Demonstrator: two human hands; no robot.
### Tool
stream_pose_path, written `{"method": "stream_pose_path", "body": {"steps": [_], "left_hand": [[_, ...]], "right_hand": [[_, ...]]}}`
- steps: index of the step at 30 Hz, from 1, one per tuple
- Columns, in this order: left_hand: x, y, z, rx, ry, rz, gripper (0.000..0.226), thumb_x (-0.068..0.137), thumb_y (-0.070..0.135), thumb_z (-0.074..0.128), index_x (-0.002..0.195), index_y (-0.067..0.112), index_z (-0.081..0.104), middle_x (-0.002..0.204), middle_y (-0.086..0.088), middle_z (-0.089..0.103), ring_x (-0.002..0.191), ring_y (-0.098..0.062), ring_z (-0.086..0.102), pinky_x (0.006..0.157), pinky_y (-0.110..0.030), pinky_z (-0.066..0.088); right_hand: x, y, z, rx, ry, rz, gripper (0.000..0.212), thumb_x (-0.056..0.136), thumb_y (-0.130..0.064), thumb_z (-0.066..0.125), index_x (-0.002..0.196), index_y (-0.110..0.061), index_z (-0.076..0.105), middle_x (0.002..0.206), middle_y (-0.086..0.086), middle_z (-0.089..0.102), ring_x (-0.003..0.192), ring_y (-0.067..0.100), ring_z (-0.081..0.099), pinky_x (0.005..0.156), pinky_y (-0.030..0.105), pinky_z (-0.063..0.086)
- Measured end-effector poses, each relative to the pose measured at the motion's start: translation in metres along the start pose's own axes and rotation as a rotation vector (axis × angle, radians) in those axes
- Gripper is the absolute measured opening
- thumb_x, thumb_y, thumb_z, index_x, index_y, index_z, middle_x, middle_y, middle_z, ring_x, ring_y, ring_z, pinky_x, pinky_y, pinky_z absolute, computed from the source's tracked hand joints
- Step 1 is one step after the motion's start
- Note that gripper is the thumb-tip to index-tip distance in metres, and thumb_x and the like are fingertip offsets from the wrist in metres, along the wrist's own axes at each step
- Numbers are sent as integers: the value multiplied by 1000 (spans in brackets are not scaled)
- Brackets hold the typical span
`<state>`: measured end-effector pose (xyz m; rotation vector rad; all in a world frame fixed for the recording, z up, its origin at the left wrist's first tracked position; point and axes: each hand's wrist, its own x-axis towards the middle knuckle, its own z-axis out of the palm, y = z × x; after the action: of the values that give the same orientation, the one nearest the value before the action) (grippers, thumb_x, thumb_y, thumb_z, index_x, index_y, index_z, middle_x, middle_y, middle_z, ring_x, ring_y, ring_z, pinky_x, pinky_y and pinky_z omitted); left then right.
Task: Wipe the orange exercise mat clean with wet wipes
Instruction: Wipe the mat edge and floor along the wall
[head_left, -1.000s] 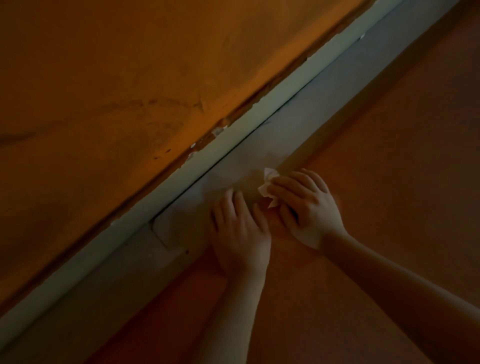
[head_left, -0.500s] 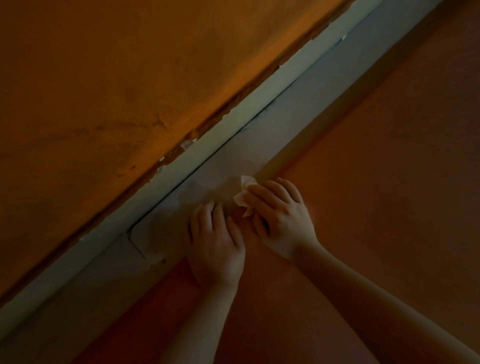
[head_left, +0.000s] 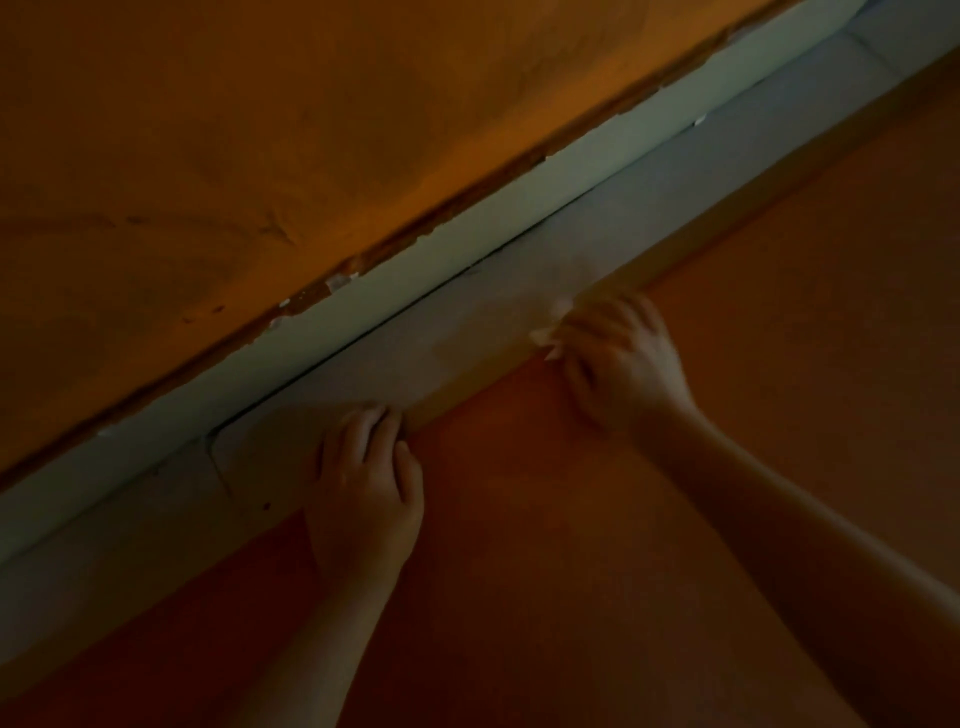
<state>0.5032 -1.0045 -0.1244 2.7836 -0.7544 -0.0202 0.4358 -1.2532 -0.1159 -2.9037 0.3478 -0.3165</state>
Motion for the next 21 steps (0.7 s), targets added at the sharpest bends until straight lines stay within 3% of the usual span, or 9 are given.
{"method": "stream_pose_path", "body": {"steps": [3,6,8,11,16,21], "left_hand": [[0,0,1,18,19,18,45,95,25,34,118,3,66,121,-9,62,117,-28,55,98,-47,41],[-1,-1,1,32,14,13,47,94,26,33,117,2,67,120,-10,62,116,-30,55,98,-48,41],[0,-1,1,45,17,16,48,94,26,32,117,2,67,121,-10,62,116,-30,56,97,-48,41],[0,0,2,40,3,15,49,93,26,32,118,2,67,122,-10,61,117,-30,55,96,-48,42],[-1,-3,5,30,-13,7,48,93,27,33,117,3,67,122,-9,61,115,-29,54,93,-51,44],[2,5,-4,45,-67,-32,50,92,29,30,114,3,67,118,-10,61,109,-33,59,93,-52,43]], "right_hand": [[3,40,-11,-56,52,194,33,89,-21,43,97,-8,72,107,9,69,107,32,60,106,54,33],[2,7,3,96,145,315,28,88,-12,45,95,-5,71,107,10,69,107,33,57,98,53,43],[-2,-14,11,193,59,165,32,87,-15,42,96,-6,71,106,10,69,109,32,58,99,52,44],[3,21,1,140,-55,-148,30,88,-18,49,105,-9,71,110,10,69,108,29,60,97,50,47],[3,60,-3,65,99,45,29,90,-14,47,102,-3,70,107,13,68,105,30,58,102,49,42],[1,63,-1,90,149,56,28,90,-16,50,103,-5,71,109,11,68,106,28,59,106,45,38]]}}
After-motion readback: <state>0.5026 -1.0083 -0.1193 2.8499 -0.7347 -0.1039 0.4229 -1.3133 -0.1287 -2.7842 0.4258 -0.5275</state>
